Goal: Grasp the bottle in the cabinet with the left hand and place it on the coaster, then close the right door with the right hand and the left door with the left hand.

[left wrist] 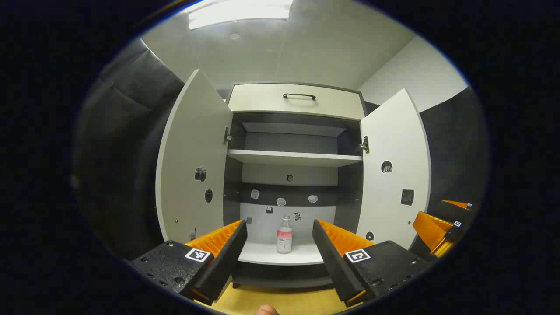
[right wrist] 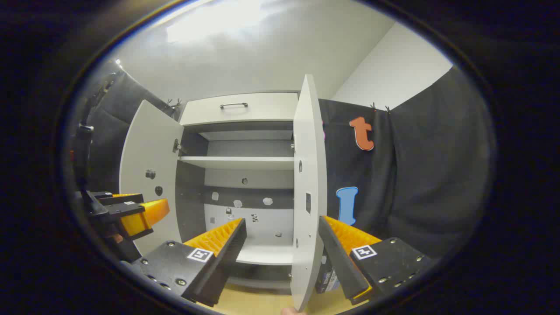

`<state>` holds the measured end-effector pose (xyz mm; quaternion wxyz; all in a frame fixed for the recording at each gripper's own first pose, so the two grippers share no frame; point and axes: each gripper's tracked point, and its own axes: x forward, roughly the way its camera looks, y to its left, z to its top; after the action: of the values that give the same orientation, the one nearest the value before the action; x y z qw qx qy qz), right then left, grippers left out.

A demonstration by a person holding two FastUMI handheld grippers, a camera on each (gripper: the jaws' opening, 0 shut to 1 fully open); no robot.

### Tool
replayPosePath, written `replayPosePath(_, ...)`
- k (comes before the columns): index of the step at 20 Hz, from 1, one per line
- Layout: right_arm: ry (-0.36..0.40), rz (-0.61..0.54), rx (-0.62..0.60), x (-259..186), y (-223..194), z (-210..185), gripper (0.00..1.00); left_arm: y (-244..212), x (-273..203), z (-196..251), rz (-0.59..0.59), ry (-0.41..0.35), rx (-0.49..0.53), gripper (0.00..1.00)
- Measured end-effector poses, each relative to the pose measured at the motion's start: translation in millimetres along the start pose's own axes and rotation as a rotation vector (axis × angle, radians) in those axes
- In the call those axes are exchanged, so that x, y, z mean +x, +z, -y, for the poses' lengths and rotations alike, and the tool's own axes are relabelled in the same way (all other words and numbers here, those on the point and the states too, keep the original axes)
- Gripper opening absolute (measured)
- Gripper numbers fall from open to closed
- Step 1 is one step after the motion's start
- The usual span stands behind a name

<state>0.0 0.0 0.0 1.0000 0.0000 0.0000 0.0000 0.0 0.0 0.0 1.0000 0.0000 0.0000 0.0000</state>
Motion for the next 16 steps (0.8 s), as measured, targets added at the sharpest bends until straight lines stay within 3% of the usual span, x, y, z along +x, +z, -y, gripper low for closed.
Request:
replayPosePath(1,-0.003,-0.002,-0.009,-1,0,-1,0.96,-2,1,1,-0.009,-0.006,-0.002,0.96)
replayPosePath(3,-0.005,0.005,-0.015,-1,2,-6,0.99,-4,-2,0,-0.026,-0.018,-0.017,0.96)
replayPosePath(5,0.004,0.009,-0.010,0,2,-11,0.99,-6,-2,-5,-0.034,-0.014,-0.023,0.92)
replayPosePath(8,0.003,0.011,-0.010,2,5,-12,0.99,-10,2,-6,-0.046,-0.004,-0.023,0.96)
replayPosePath(14,0.006,0.012,-0.020,8,1,-14,0.99,-17,16,-9,-0.049,-0.005,-0.027,0.92)
replayPosePath(16,0.007,0.006,-0.017,11,-1,-16,0.99,-27,30,-10,-0.064,-0.006,-0.015,0.96)
